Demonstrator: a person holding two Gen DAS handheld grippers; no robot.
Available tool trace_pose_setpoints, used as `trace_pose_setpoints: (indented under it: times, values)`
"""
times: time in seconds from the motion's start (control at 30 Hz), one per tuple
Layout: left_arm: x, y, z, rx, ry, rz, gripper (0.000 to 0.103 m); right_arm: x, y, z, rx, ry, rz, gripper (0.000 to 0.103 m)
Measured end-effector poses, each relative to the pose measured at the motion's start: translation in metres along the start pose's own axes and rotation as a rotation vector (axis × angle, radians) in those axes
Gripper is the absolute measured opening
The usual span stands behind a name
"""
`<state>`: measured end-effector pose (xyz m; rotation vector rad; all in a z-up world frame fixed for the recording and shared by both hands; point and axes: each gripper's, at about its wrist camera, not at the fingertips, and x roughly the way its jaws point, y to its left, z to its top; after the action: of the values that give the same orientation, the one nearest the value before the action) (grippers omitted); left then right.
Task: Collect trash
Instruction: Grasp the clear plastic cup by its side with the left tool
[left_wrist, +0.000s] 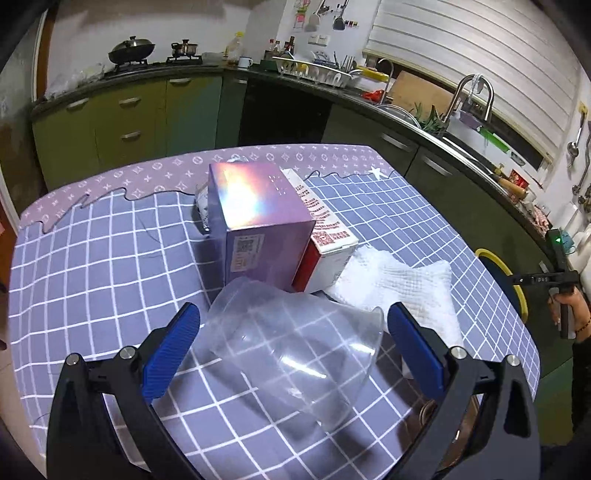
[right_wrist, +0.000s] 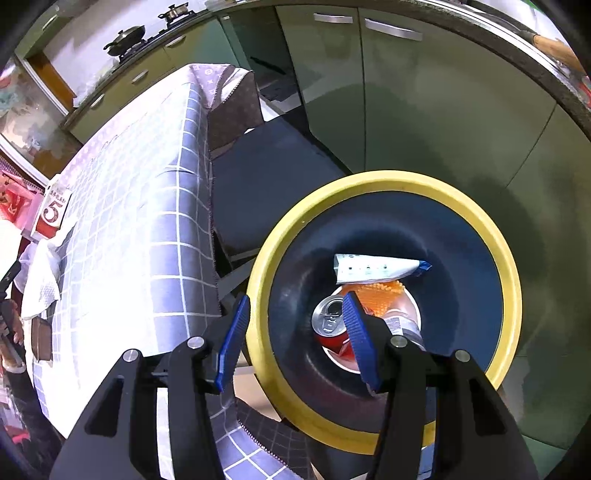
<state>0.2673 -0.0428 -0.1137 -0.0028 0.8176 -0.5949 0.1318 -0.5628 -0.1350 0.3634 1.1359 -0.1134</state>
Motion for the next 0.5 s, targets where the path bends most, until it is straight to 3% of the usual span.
trace_pose_setpoints:
  times: [0.2, 0.5]
  values:
    - [0.005, -0.003, -0.002, 0.017, 0.001, -0.039, 0.096, 0.001, 0.003, -0.002, -0.01, 0.003, 0.013, 0.052]
    - [0.013, -0.014, -0.004, 0.057, 0.026, -0.02, 0.096, 0.001, 0.001, -0.005, -0.005, 0.008, 0.018, 0.052]
